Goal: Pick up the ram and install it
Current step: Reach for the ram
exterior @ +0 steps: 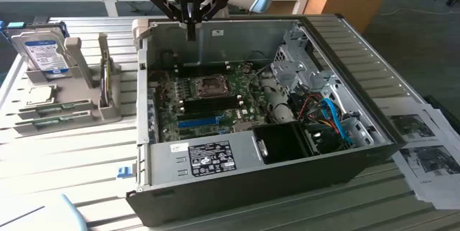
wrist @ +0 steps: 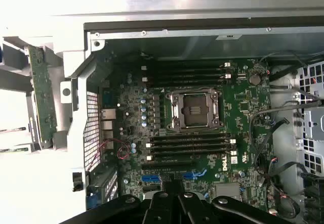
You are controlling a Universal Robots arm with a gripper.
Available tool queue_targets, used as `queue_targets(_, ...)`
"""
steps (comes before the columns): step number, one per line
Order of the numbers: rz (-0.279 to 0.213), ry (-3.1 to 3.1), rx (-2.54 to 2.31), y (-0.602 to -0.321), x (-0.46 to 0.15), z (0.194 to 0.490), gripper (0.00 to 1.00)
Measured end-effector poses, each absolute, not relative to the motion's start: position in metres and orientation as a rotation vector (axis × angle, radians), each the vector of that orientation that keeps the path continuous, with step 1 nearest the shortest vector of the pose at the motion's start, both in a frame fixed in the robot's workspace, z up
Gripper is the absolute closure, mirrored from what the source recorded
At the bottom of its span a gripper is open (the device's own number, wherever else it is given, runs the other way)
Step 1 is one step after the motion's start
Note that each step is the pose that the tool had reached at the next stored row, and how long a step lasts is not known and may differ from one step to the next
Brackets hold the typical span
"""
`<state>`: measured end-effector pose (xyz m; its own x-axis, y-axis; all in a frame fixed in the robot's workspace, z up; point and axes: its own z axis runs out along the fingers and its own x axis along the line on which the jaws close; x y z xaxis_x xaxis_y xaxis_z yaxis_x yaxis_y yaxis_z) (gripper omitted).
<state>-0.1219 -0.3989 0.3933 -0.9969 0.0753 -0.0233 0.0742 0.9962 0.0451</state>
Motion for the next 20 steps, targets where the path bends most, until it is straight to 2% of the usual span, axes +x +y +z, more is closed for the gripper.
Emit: queue_targets(20,0.069,3.114,0.117,-0.399,-0.135,0.393,0.91)
